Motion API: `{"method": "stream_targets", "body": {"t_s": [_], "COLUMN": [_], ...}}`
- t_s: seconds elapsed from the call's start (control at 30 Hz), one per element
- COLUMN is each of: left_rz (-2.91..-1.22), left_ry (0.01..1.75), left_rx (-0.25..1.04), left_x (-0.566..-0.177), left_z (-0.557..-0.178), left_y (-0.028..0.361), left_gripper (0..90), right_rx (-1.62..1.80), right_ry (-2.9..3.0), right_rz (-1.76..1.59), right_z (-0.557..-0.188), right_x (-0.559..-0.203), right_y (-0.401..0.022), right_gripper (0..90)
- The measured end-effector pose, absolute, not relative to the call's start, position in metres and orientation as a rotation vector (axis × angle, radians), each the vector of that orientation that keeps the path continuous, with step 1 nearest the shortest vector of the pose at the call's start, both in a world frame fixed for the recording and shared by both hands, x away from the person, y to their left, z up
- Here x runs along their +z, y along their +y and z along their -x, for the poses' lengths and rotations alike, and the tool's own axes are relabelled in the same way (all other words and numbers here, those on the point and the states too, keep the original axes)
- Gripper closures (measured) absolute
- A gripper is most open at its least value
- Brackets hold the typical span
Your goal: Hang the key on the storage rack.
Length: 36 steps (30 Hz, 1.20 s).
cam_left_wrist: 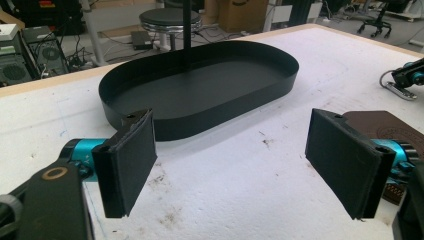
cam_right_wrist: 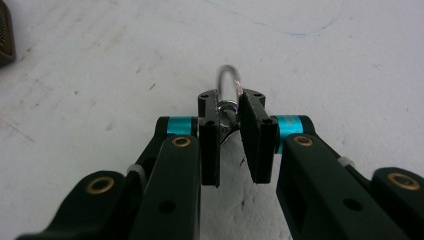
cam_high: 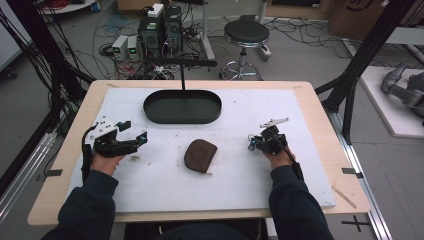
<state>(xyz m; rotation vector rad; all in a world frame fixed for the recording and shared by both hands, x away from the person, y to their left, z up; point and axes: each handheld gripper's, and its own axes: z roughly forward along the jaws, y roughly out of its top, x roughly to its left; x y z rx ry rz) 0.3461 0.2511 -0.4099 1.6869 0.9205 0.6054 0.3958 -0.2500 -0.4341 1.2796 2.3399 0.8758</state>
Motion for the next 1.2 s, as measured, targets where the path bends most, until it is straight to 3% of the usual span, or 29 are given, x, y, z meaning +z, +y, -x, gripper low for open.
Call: {"method": "stream_targets", "body": {"t_s": [0.67, 1.0, 1.2], "left_rz": [-1.691, -1.693, -1.688], "left_ry": [0.929, 0.934, 0.936], "left_rx": [0.602, 0.601, 0.600], "left_x": [-0.411, -0.412, -0.412], "left_z": [-0.346, -0.347, -0.347], "left_y": [0.252, 0.252, 0.253], "left_gripper": [20.7, 20.9, 21.0], "right_rx": [0.774, 0.955, 1.040], "right_ry": [2.416, 2.346, 2.320], "right_rz": [-1.066, -0.955, -0.854], "right_z": [-0.396, -0.396, -0.415], "right_x": [-0.424, -0.394, -0.368], "right_y": [-0.237, -0.229, -0.206], "right_gripper": [90.0, 90.0, 90.0]}}
